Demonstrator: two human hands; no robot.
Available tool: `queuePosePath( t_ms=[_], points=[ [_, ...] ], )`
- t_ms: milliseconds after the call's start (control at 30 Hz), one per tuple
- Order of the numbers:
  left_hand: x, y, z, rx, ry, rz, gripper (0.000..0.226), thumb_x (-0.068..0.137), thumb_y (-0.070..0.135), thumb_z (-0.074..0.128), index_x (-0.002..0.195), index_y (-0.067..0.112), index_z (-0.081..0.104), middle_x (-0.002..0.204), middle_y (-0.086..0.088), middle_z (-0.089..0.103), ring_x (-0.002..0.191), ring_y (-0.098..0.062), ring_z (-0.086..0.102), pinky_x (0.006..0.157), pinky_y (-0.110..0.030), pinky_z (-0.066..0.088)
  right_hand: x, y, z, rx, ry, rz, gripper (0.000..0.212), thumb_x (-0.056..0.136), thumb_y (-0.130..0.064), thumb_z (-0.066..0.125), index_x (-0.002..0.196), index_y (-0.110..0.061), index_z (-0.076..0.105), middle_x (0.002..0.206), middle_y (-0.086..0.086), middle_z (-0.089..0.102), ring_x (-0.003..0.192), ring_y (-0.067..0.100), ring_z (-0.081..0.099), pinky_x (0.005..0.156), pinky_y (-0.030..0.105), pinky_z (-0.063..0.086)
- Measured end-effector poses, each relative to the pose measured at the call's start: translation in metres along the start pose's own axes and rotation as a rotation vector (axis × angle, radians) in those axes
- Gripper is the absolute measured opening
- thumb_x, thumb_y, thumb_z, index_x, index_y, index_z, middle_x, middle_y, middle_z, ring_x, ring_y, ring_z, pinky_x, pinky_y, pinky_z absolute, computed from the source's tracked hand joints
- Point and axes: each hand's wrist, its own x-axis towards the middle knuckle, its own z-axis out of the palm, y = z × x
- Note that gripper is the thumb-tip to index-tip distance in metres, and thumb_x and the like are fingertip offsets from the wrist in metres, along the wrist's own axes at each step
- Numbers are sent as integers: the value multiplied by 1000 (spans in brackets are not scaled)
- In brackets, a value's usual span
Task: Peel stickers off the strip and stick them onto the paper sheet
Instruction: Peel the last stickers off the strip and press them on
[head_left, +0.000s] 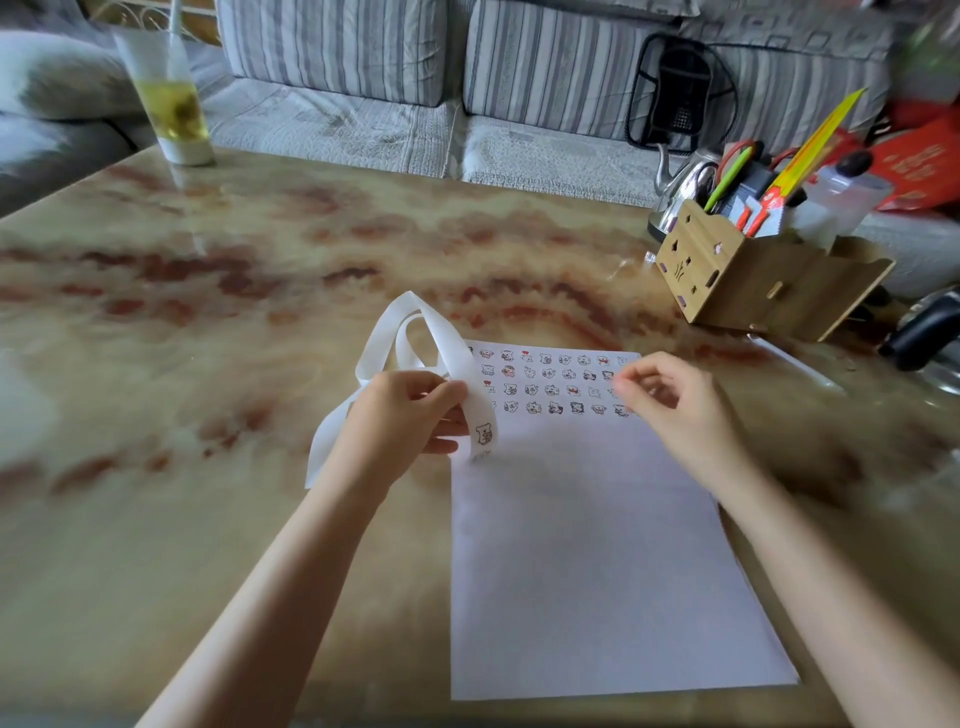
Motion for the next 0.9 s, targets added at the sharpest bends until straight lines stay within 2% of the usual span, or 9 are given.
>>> queuePosePath(
  t_ms=[67, 133, 200, 433, 500, 600, 700, 800, 900],
  points=[
    [-1, 2, 0, -32, -1, 13, 19, 92, 16, 57, 83, 8, 71, 77, -4, 74, 62, -8, 70, 63, -25, 59, -12, -32, 17, 161, -109, -21, 13, 89, -15, 64, 78, -21, 66, 71, -3, 67, 62, 2, 57, 56, 14, 42],
    [-2, 4, 0, -35, 13, 28, 19, 92, 18, 56, 83, 8, 71, 77, -5, 74, 61, -8, 70, 63, -26, 58, -22, -56, 32, 263, -202, -33, 6, 87, -19, 67, 82, -22, 67, 77, -3, 71, 67, 4, 61, 61, 20, 48],
    [-4, 6, -1, -34, 37, 42, 21, 93, 20, 56, 84, 7, 70, 77, -6, 73, 60, -8, 69, 61, -28, 57, -27, -68, 43, 312, -249, -38, 5, 83, -21, 72, 86, -22, 69, 81, -6, 72, 76, 8, 65, 75, 31, 51],
    [-8, 12, -2, -64, 65, 82, 25, 94, 23, 55, 84, 6, 71, 70, -1, 74, 62, -12, 71, 71, -43, 57, -26, -80, 56, 446, -206, 21, 15, 78, -6, 75, 87, -13, 66, 74, -6, 66, 67, 6, 60, 75, 34, 51],
    [-8, 13, -1, -71, 60, 86, 26, 94, 24, 55, 87, 4, 71, 73, -4, 74, 65, -15, 72, 67, -40, 58, -25, -81, 57, 453, -210, 12, 15, 79, -4, 74, 85, -14, 65, 72, -5, 65, 67, 8, 60, 73, 32, 51],
    [-8, 15, -1, -141, 31, 59, 31, 93, 27, 56, 92, -1, 70, 77, -11, 74, 66, -16, 72, 52, -25, 55, -23, -81, 58, 502, -175, 7, 14, 80, 0, 72, 82, -12, 65, 72, 0, 66, 67, 13, 62, 62, 26, 54],
    [-8, 17, -4, -213, -9, 20, 40, 92, 33, 56, 93, -5, 68, 83, -16, 73, 71, -22, 72, 55, -24, 57, -21, -81, 60, 510, -146, -4, 14, 80, -1, 72, 81, -14, 66, 72, -1, 67, 66, 12, 63, 59, 24, 53],
    [-9, 17, -5, -158, -32, 38, 27, 90, 25, 61, 90, -1, 69, 81, -10, 75, 69, -15, 72, 53, -19, 53, -21, -82, 64, 519, -136, -21, 13, 81, -3, 72, 82, -16, 68, 75, 0, 68, 67, 11, 64, 60, 24, 54],
    [-10, 16, -6, -160, -40, 48, 15, 88, 18, 64, 85, 4, 71, 77, -7, 75, 69, -13, 72, 59, -19, 57, -21, -82, 66, 506, -118, -38, 12, 82, -7, 72, 82, -19, 70, 76, 0, 71, 69, 15, 67, 68, 31, 58]
  ],
)
